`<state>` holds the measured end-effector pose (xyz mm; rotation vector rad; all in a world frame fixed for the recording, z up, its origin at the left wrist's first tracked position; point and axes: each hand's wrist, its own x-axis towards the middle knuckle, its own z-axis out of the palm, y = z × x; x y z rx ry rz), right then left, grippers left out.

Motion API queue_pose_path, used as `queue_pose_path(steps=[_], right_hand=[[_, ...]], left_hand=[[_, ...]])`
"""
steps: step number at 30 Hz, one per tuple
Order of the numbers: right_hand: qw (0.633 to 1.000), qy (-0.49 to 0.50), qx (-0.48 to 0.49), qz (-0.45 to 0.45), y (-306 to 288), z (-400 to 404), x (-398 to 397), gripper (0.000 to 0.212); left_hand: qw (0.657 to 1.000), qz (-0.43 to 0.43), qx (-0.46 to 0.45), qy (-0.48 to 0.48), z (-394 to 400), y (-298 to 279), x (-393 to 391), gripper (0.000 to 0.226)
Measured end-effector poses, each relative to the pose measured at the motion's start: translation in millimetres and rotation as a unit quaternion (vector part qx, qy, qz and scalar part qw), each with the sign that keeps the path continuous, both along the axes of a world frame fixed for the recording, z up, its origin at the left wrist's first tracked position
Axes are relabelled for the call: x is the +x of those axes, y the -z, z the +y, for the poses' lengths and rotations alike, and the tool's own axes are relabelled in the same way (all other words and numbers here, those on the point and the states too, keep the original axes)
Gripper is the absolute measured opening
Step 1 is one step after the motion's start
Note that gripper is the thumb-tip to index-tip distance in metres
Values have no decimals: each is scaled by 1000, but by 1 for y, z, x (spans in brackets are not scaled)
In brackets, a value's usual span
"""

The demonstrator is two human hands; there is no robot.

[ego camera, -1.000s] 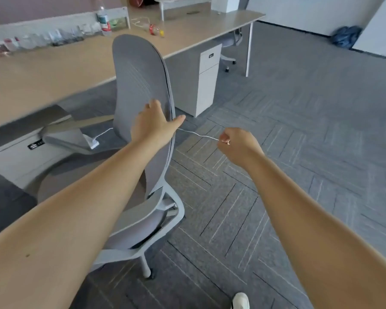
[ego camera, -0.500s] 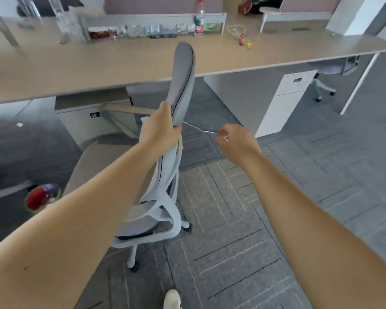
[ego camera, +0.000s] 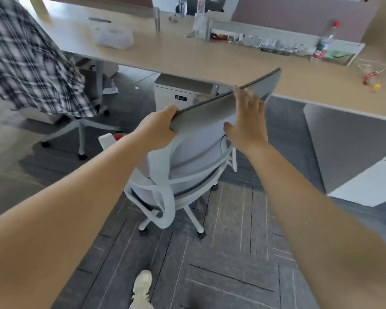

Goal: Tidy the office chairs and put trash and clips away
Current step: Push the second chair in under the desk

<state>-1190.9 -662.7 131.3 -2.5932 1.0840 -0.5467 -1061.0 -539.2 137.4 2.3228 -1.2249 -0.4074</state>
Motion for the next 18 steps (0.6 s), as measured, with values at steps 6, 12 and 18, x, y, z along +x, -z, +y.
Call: queue_pose_path(steps=[6,12,18], right_hand=[[992,-42,-87,80,0,-2,-3,65],[971,-104,-190,97,-3,10,-37,56],[964,-121,-233,48,-1,53,-54,57]], left_hand=[[997,15,8,-80,32,1,-20,34],[982,-150,19,-115,44,-2,-60,41],[965,-220,-1,-140,47,12,-101,37]])
